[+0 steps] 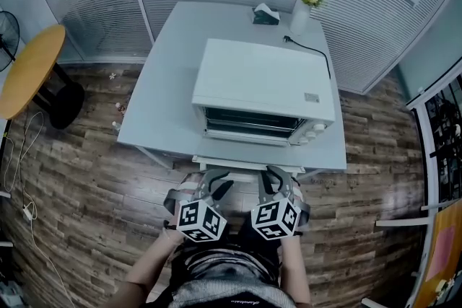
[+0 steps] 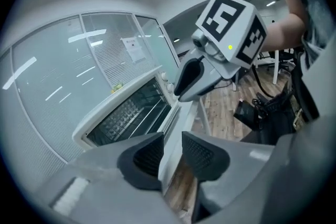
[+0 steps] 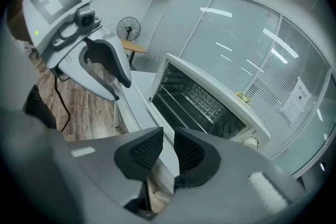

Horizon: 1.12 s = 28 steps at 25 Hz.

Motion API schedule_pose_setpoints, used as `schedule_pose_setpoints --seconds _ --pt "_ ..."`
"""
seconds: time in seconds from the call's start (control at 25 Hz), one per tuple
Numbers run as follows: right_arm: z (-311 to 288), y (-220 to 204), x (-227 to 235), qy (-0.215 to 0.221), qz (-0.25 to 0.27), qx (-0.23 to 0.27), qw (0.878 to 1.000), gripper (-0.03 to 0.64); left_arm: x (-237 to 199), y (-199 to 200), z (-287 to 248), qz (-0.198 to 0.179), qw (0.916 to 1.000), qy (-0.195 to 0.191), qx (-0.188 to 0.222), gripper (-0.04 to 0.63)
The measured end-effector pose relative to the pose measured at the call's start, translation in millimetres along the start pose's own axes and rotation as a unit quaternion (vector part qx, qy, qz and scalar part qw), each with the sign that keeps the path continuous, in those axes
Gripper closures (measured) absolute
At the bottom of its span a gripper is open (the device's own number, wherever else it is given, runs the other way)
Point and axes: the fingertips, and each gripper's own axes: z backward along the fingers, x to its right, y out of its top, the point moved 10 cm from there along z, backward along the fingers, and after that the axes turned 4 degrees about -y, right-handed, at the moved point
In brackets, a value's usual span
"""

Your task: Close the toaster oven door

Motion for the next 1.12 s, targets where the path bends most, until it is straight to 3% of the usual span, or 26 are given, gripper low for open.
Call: schedule_pose_setpoints --seconds 0.32,0.6,0.8,0.96,1.12 --pt "-4.4 7.7 14.6 -0.001 -0.006 0.016 1.0 0.551 0.6 -0.8 -20.4 -0.066 0.9964 0.008 -0.053 0.468" --pt "-7.1 13.3 23.9 0.002 -0.016 0.034 0.999 0.549 -12.5 2.6 -21.7 -0.072 0.996 0.017 -0.05 0.488" --pt "1.4 11.8 34.1 0.03 -0.013 0.045 0.998 0.546 -25.8 8.2 -21.4 -0.065 0.9968 0.021 -0.042 0.488" --pt "2.7 6.5 32.8 0.063 0.024 0.026 0.997 0.498 -36.2 12.5 -22.2 -0.063 0.9971 0.02 -0.038 0.488" --pt "-6.4 2.4 30.2 0.055 0.072 -0.005 0.996 0.483 -40.9 14.2 -23.0 -0.059 0.9975 0.016 -0.035 0.488"
